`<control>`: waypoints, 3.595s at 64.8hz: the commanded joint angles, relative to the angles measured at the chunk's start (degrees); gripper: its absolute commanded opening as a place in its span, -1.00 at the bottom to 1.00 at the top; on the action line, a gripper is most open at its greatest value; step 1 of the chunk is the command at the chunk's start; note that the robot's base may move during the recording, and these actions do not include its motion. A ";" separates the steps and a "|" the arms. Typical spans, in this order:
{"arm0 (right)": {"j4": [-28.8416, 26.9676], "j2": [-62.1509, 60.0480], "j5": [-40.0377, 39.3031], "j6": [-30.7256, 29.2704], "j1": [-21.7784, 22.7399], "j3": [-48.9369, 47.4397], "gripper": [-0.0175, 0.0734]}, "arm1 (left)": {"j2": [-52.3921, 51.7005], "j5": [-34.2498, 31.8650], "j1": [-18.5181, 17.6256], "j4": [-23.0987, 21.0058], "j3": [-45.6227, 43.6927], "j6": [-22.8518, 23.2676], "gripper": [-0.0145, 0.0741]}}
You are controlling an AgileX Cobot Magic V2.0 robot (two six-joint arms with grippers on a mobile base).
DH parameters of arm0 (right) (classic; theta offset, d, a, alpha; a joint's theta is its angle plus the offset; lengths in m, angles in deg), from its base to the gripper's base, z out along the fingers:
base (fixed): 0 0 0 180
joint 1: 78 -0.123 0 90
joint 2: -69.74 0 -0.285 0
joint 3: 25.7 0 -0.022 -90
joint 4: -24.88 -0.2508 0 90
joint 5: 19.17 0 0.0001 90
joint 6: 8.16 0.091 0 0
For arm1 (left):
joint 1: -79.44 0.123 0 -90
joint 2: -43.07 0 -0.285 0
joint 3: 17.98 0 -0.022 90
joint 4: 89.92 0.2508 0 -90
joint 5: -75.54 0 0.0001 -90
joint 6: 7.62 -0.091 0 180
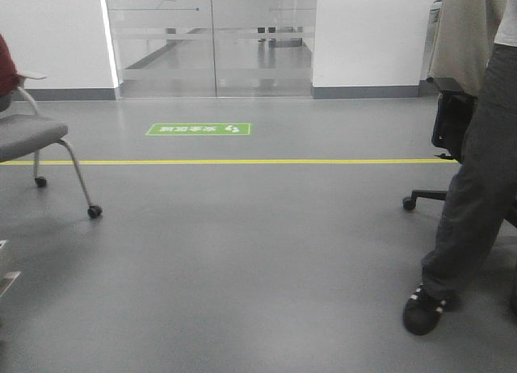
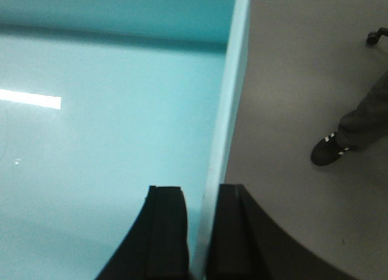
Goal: Fetch blue bin and place on conveyor start
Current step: 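Carry the bin in both grippers while driving toward the red conveyor, then hold the bin with both grippers and approach the conveyor belt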
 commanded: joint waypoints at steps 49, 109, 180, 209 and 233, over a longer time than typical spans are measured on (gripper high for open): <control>1.68 -1.04 -8.97 -1.37 0.35 -0.48 -0.95 | -0.64 -1.66 0.11 4.24 -0.47 -0.91 -0.92; 1.68 -1.04 -10.41 -1.37 0.35 -0.48 -0.95 | -0.64 -1.66 0.11 28.82 -0.47 -0.91 -0.92; 1.68 -1.04 -10.41 -1.37 0.35 -0.48 -0.95 | -0.64 -3.03 0.11 34.10 -0.47 -0.91 -0.92; 1.68 -1.04 -10.41 -1.37 0.35 -0.48 -0.95 | -0.64 -9.26 0.11 34.21 -0.47 -0.91 -0.92; 1.68 -1.04 -10.41 -1.37 0.35 -0.48 -0.95 | -0.64 -9.48 0.11 34.21 -0.47 -0.91 -0.92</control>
